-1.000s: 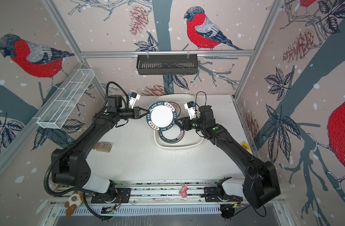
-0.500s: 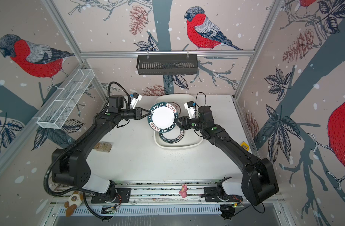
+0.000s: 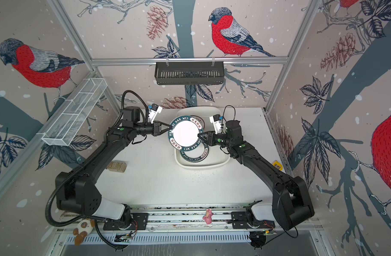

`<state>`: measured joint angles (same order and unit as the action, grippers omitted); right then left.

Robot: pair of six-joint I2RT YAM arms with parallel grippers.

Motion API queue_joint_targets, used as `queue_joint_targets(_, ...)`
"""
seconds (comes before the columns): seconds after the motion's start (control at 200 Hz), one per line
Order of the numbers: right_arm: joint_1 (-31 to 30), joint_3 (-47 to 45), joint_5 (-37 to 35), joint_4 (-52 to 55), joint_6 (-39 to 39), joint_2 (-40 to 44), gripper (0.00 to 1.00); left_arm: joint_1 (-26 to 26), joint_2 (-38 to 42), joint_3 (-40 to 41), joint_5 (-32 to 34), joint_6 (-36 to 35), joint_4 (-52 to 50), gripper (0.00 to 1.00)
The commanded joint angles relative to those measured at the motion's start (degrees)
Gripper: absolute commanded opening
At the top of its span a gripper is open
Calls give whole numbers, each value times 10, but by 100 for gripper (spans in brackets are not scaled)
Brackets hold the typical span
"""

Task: Place the plates into the plastic bin on the countertop
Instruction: Place the plate in the plastic bin.

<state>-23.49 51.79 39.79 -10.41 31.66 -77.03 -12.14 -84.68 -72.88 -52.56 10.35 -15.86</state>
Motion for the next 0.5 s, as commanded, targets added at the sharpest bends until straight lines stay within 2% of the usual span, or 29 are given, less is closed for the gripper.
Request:
queue_joint_targets(0.0,1,-4,16,-40,15,0,30,-3,6,-9,-2,-24,-5,0)
queue_joint_targets(0.225,2,-13,20,-57,26,1,23,-4,6,-8,1,-25,-5,0)
queue_joint_targets(0.295,2,-14,23,-61,27,1,14,-5,7,-6,2,-24,-5,0)
queue_joint_targets(0.49,4,-20,29,-76,36,-2,9,-5,8,-6,8,-23,-5,0)
